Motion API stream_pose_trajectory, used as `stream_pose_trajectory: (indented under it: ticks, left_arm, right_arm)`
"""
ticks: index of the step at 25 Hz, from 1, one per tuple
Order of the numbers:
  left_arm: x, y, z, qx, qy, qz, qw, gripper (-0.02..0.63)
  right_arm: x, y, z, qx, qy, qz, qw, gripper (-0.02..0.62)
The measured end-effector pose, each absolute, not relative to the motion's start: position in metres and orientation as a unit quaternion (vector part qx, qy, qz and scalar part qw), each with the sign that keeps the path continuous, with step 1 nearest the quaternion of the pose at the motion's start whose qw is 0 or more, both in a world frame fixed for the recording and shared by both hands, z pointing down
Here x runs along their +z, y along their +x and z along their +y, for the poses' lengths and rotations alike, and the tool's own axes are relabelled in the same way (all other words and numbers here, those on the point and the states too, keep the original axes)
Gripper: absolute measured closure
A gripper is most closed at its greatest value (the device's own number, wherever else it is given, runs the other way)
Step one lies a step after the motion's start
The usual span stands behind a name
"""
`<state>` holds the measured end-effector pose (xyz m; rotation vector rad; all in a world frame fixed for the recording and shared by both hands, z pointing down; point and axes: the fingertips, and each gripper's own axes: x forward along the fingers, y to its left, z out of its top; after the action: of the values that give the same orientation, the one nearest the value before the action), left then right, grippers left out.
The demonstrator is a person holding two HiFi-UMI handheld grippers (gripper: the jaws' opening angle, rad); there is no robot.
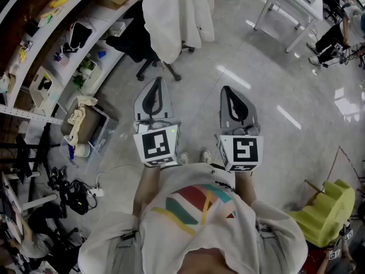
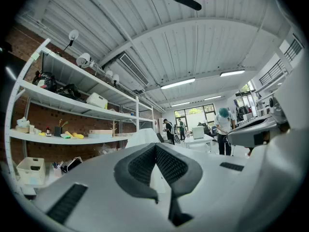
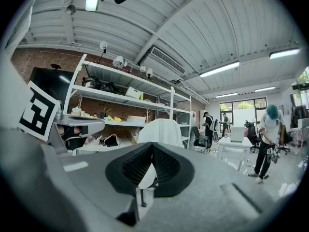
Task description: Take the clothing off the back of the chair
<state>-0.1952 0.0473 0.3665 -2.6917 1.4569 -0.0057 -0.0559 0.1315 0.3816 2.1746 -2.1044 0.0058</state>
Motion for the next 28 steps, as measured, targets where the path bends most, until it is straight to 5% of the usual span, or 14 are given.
stream_pose_trajectory:
  ticks: [28]
  left_arm:
    - [0.377,-0.151,0.066,-0.005,-0.84,0.541,0.031,0.592]
  right_arm:
    - [0.406,0.058,0.157,-0.011,0.713,-0.696,0.081,0.591]
